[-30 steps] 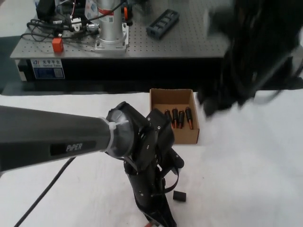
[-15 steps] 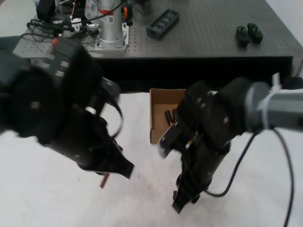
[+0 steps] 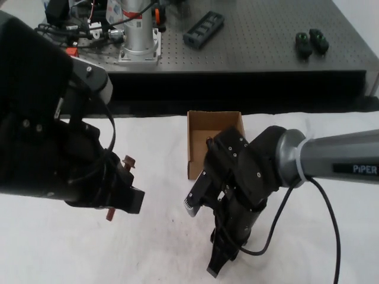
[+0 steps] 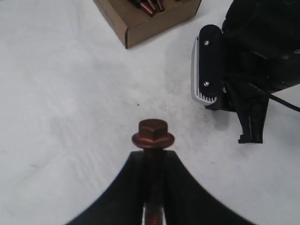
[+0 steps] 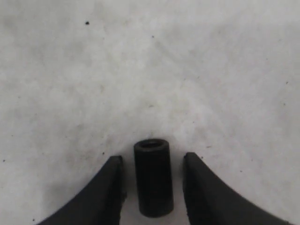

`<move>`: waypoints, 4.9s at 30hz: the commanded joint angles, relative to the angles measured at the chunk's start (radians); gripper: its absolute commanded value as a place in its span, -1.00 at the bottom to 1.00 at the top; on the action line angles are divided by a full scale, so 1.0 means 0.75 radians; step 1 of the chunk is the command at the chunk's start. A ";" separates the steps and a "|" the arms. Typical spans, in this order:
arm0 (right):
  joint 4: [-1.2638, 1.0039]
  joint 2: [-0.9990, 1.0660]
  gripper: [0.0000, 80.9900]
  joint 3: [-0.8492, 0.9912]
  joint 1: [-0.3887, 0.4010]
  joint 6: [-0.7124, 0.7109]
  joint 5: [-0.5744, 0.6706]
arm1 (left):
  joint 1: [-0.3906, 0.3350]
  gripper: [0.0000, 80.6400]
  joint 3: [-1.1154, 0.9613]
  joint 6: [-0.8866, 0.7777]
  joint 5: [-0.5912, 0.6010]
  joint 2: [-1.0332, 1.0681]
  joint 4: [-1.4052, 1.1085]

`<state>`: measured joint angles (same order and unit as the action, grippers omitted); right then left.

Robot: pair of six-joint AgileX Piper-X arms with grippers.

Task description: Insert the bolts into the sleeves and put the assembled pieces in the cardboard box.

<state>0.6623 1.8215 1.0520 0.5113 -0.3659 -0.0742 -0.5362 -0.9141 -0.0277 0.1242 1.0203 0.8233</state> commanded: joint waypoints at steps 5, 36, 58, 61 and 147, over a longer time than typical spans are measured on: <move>0.023 0.010 -0.97 0.003 0.004 -0.023 -0.006 | 0.003 -0.98 -0.003 -0.024 -0.011 -0.021 0.072; -1.071 -1.110 -0.88 -0.730 0.035 0.978 0.821 | 0.003 -0.98 0.445 -0.827 0.696 -0.023 -1.519; -1.329 -0.992 -0.88 -0.727 0.035 1.090 0.978 | 0.003 -0.98 0.445 -0.830 0.828 0.010 -1.560; -1.358 -0.992 -0.88 -0.727 0.035 1.094 0.938 | 0.003 -0.98 0.445 -0.830 0.838 0.010 -1.560; -0.463 -0.189 -0.54 0.184 -0.352 0.641 0.172 | 0.003 -0.98 0.881 -0.633 -0.267 -1.050 -0.182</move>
<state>0.3280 1.7936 1.2614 0.2543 0.1410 0.0539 -0.5307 -0.2512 -0.4760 -0.0362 0.2621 0.6734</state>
